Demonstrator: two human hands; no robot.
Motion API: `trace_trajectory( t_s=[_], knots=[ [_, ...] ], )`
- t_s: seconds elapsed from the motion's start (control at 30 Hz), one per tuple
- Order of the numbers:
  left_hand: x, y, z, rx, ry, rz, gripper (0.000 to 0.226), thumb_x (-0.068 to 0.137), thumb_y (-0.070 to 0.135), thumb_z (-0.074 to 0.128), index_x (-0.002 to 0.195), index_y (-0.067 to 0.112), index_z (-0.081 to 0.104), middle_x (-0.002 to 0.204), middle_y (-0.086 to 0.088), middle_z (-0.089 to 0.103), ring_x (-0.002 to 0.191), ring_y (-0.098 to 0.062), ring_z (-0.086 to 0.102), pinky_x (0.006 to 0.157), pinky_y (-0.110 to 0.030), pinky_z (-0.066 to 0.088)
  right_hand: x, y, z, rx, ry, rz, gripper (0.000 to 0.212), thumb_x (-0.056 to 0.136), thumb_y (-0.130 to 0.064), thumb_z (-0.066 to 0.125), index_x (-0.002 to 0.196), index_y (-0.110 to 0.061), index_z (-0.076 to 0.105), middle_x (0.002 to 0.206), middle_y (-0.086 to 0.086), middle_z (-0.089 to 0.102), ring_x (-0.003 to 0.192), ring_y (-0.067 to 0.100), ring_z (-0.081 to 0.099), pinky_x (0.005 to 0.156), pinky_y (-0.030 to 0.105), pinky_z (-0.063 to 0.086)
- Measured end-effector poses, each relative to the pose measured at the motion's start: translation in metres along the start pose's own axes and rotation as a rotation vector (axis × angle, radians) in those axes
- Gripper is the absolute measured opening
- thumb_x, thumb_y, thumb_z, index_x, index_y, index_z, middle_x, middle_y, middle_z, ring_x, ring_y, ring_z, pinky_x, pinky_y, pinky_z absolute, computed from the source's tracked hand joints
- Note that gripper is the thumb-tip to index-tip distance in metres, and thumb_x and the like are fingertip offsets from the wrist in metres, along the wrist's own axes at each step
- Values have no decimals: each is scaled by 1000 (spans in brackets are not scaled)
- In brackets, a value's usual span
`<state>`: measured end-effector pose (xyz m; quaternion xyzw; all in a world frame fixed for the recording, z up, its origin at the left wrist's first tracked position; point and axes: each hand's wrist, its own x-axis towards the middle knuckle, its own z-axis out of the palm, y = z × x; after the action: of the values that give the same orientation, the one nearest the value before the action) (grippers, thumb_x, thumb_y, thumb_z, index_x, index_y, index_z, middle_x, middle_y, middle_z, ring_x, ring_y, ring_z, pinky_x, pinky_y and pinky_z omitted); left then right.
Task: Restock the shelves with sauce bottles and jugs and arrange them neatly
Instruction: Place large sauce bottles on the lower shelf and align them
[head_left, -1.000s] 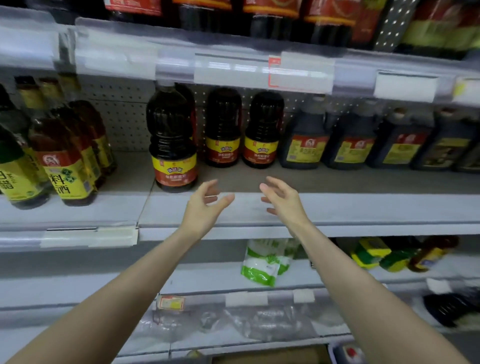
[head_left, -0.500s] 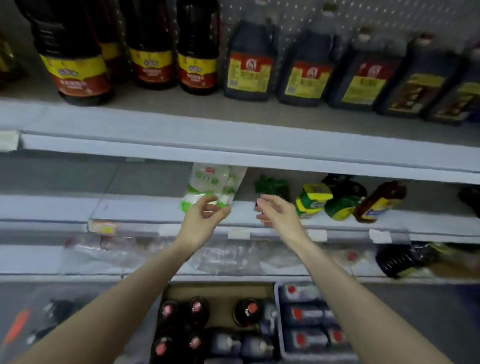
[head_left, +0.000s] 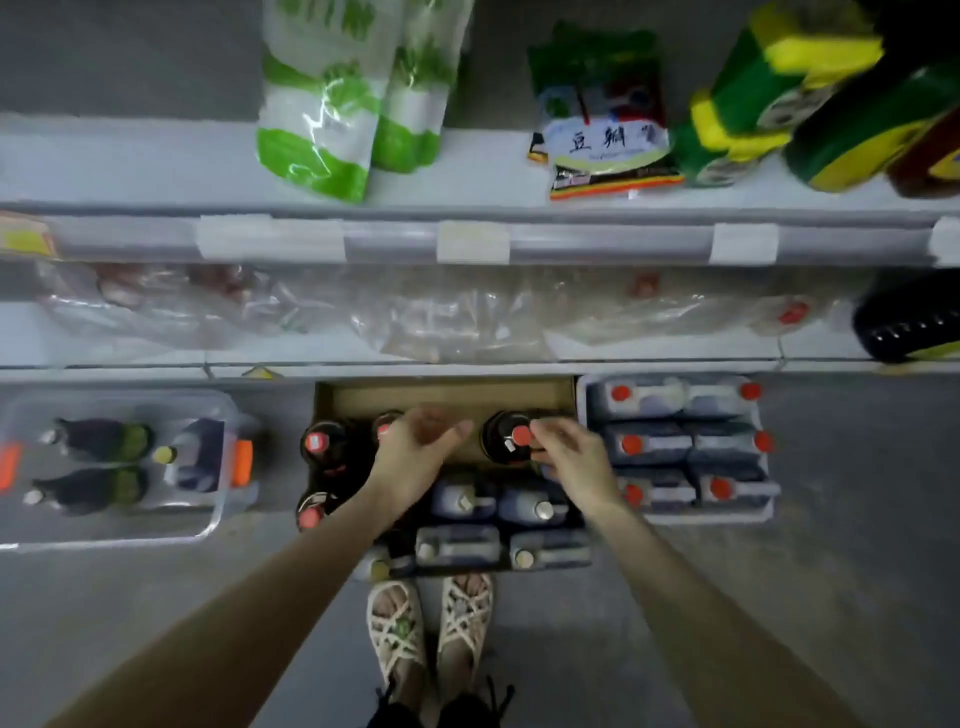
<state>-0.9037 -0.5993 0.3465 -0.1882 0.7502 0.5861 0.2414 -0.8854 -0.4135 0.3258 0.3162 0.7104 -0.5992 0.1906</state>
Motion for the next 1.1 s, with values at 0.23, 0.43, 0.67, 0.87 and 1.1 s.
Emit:
trace_trajectory(
  t_s=[0.23,0.43,0.67,0.87,1.1],
  knots=[
    [53,-111,27,43,-27,-142,13,84,25,72,88,27,61,82,4,65,72,-12,58,74,-29,45,53,117,12,-25,28,162,13,94,-19,62,99,-7,64,96,13,65,91,23,61,81,36,47],
    [93,-169,51,90,-59,-174,16,88,26,68,100,21,59,88,9,65,82,-2,60,74,-22,48,100,176,28,-25,57,280,25,94,-28,62,107,-6,61,79,1,60,76,17,59,78,42,50],
    [132,-220,65,78,-50,-193,12,87,27,69,86,33,58,86,6,67,82,-8,62,78,-29,50,146,201,50,222,105,246,36,93,-25,63,124,-9,55,113,-2,62,110,15,58,98,32,46],
    [158,-246,70,86,-31,-225,18,79,41,73,89,31,62,87,5,69,90,-17,66,88,-42,53,168,213,59,156,133,376,74,95,-47,51,154,-16,18,152,1,33,139,19,34,112,30,29],
    [178,-245,71,94,-40,-244,35,87,35,68,114,14,61,100,-2,69,98,-18,66,92,-40,52,197,216,68,199,127,347,89,89,-57,54,156,-27,4,161,0,15,145,21,22,114,34,21]
  ],
)
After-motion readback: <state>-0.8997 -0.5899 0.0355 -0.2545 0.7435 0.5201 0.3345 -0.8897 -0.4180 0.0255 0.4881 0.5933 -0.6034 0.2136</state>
